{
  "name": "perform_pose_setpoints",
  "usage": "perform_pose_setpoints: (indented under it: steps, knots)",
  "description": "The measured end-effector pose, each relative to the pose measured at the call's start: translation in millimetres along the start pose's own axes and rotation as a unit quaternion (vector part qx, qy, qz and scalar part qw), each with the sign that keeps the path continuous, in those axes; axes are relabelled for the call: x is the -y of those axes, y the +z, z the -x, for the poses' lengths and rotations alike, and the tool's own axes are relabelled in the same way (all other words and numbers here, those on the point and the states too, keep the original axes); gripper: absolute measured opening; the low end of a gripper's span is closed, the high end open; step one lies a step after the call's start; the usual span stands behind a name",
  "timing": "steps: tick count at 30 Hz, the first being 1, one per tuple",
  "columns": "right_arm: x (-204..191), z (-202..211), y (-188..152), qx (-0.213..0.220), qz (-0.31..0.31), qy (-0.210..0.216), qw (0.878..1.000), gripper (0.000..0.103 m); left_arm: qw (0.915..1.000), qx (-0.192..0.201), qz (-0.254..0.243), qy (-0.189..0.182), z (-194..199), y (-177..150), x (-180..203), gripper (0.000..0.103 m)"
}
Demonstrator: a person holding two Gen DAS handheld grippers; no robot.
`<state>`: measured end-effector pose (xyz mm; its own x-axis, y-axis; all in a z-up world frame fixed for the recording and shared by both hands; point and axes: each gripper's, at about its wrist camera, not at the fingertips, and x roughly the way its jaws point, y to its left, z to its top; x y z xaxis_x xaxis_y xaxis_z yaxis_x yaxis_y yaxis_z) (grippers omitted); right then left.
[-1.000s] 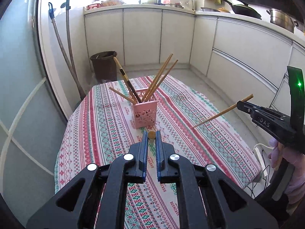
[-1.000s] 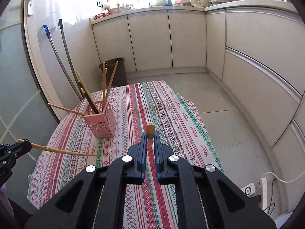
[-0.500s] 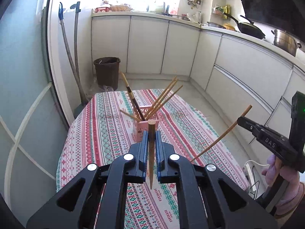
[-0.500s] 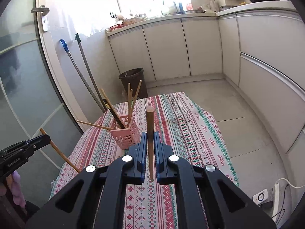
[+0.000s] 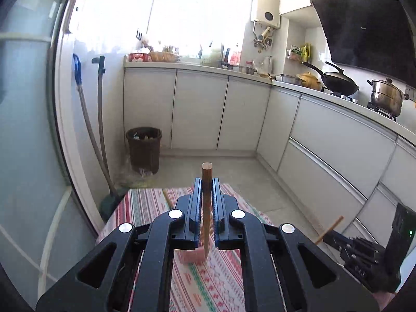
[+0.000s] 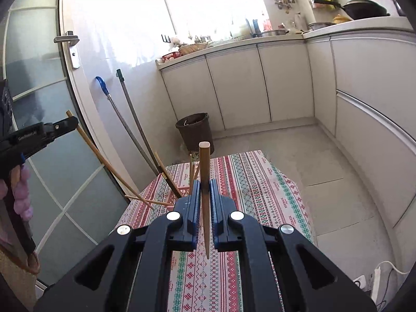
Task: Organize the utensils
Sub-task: 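Carry both held chopsticks over the pink basket and lower them in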
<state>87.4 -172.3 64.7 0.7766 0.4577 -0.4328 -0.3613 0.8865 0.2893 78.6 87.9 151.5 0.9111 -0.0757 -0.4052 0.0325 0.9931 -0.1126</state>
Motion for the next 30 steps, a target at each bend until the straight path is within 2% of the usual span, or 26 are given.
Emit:
perform_pose_setpoints:
  steps: [4,6,7,9,11,15,16,18,23,25,28,29,30]
  knots:
    - [2,-6,9,0.004,0.005,-0.001,1.000,0.007,0.9994,0.011,-0.010,0.030,-30,8,3,0.007]
    - [2,-9,13,-0.001,0.007,0.000,1.000,0.007,0.9991,-0.029,-0.006,0.032,-58,6,-2,0.009]
    - [2,-12,15,-0.004,0.005,0.003,1.000,0.007,0.9985,-0.040,0.012,0.034,-71,3,-8,0.010]
    - [1,-14,18,-0.008,0.001,0.009,1.000,0.007,0.9976,-0.040,0.040,0.040,-81,-2,-22,0.010]
    - [-3,-13,22,-0.007,0.004,0.016,1.000,0.007,0.9958,-0.032,0.076,0.038,-75,-7,-39,0.012]
    - [-12,-12,29,-0.011,0.003,0.032,0.999,0.008,0.9939,0.005,0.098,0.050,-41,-5,-54,0.027]
    - [-13,-12,31,-0.011,0.001,0.037,0.999,0.008,0.9933,0.009,0.105,0.048,-34,-5,-57,0.034]
    - [-18,-10,34,-0.007,-0.001,0.042,0.999,0.007,0.9909,0.007,0.125,0.049,-22,-8,-67,0.039]
    - [-25,-11,30,-0.010,0.003,0.042,0.999,0.008,0.9847,-0.034,0.158,0.065,-14,-36,-95,0.043]
    - [-24,-13,27,-0.014,-0.001,0.043,0.999,0.008,0.9789,-0.057,0.185,0.067,-20,-55,-110,0.052]
    - [-23,-17,23,-0.021,-0.003,0.041,0.999,0.007,0.9682,-0.117,0.220,0.020,-43,-72,-123,0.053]
    - [-21,-19,22,-0.023,-0.005,0.040,0.999,0.008,0.9663,-0.131,0.222,0.002,-50,-73,-121,0.053]
    - [-20,-20,22,-0.024,-0.007,0.040,0.999,0.008,0.9683,-0.134,0.211,-0.004,-55,-71,-116,0.053]
